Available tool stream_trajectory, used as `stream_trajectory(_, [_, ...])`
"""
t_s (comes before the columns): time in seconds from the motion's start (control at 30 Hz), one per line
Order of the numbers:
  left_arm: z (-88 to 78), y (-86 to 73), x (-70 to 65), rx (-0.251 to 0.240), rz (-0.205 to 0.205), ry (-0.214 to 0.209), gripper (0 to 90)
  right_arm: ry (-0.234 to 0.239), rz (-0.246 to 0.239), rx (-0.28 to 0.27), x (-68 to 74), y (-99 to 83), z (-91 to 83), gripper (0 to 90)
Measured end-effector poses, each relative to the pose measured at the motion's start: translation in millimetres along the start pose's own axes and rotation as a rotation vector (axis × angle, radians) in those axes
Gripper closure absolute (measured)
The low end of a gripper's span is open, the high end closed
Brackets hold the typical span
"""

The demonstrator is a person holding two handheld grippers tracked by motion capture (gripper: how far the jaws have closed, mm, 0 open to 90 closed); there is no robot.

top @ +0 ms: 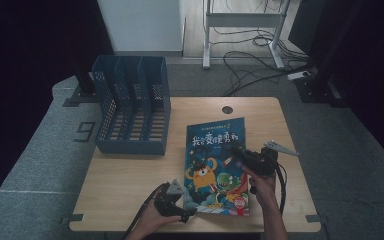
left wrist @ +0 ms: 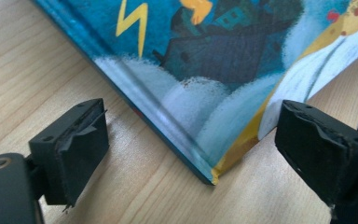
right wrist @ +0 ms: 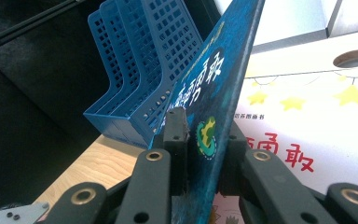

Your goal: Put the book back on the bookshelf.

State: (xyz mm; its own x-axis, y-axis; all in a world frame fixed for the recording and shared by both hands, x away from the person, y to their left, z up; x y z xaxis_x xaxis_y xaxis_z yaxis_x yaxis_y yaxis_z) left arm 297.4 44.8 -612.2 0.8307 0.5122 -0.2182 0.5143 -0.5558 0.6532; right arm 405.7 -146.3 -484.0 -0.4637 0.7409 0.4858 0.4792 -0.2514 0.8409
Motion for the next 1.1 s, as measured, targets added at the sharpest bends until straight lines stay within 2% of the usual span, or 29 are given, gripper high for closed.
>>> stream_trajectory(0.23, [-0.3, 1.4, -1.5, -0.001, 0.013, 0.025, 10.7, -0.011, -0.001, -0.01, -1.7, 0.6, 0.5, 77.2])
stream_trajectory(0.7, [4.1, -2.1, -5.0, 0.031, 0.033, 0.032, 11.0, -0.04, 0.025, -0.022, -12.8, 0.8, -0.6, 76.8])
stream_trajectory(0.77, [6.1, -3.2, -5.0, 0.04, 0.044, 0.048, 11.5, -0.043, 0.026, -0.026, -13.8, 1.3, -1.0, 76.8])
stream_trajectory(0.83, [7.3, -3.2, -5.4, 0.041, 0.052, 0.068, 12.2, -0.046, 0.025, -0.03, -13.9, 1.6, -1.2, 76.8])
stream_trajectory(1.1, [7.9, -2.6, -3.9, 0.035, 0.047, 0.073, 10.7, -0.036, 0.008, -0.045, -7.8, 4.4, -3.3, 77.1])
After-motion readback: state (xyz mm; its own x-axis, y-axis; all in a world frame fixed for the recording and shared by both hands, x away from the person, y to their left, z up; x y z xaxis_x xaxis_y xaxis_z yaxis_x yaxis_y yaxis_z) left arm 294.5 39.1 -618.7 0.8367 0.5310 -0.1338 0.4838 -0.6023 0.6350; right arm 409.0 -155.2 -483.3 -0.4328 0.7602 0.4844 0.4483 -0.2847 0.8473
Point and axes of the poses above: each handheld gripper's, and its own axes: z roughly forward along the jaws, y roughly out of its top, x roughly to its left, the point moved 10 cm from there along z, roughly forward along the jaws, and after that the axes turned 5 degrees about -y, right-handed, at the moved point
